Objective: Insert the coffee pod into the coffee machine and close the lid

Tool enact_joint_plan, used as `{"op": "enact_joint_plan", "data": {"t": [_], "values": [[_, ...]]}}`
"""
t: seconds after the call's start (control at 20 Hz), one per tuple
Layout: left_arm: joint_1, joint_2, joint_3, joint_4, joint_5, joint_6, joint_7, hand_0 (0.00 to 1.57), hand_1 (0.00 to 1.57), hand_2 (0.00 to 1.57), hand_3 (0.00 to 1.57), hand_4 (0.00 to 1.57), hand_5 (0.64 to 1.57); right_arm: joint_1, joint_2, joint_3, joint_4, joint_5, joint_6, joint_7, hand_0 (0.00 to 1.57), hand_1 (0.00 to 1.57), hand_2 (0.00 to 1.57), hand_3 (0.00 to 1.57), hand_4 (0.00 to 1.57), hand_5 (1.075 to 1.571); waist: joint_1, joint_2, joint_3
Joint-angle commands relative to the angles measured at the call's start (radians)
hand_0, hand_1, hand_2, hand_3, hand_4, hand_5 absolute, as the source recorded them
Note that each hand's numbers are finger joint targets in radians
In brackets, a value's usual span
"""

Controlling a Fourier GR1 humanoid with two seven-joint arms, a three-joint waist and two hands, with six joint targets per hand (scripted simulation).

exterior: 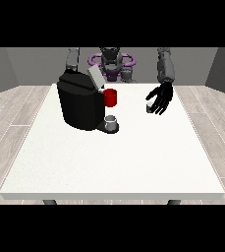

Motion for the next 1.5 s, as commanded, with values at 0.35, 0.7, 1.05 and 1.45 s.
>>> {"op": "enact_joint_plan", "data": {"t": [0.35, 0.7, 1.05, 1.45], "values": [[-0.030, 0.017, -0.093, 0.127, -0.207, 0.086, -0.037, 0.83, 0.83, 1.00, 0.86, 0.34, 1.571, 0.033, 0.000, 0.001, 0.053, -0.007, 0.011, -0.079, 0.00, 0.00, 0.00, 0.00, 0.00, 1.571, -0.029, 0.006, 0.0003], [-0.085, 0.030, -0.126, 0.203, -0.287, 0.026, -0.050, 0.73, 0.73, 0.96, 0.85, 0.39, 1.571, 0.011, 0.010, -0.015, 0.104, -0.024, 0.014, -0.058, 0.00, 0.00, 0.00, 0.00, 0.00, 1.571, -0.008, -0.019, 0.0003], [-0.101, -0.041, -0.101, 0.266, -0.308, 0.101, -0.097, 1.15, 1.15, 1.26, 1.16, 0.47, 1.571, 0.024, -0.015, -0.020, 0.104, 0.030, -0.019, -0.044, 0.00, 0.00, 0.00, 0.00, 0.00, 1.571, -0.019, -0.036, -0.0001], [-0.176, -0.076, -0.038, 0.230, -0.220, -0.048, -0.103, 1.45, 1.45, 1.43, 1.35, 0.53, 1.571, 0.020, 0.005, -0.026, 0.187, 0.058, -0.058, -0.042, 0.00, 0.00, 0.00, 0.00, 0.00, 1.571, 0.024, -0.116, 0.0002]]}}
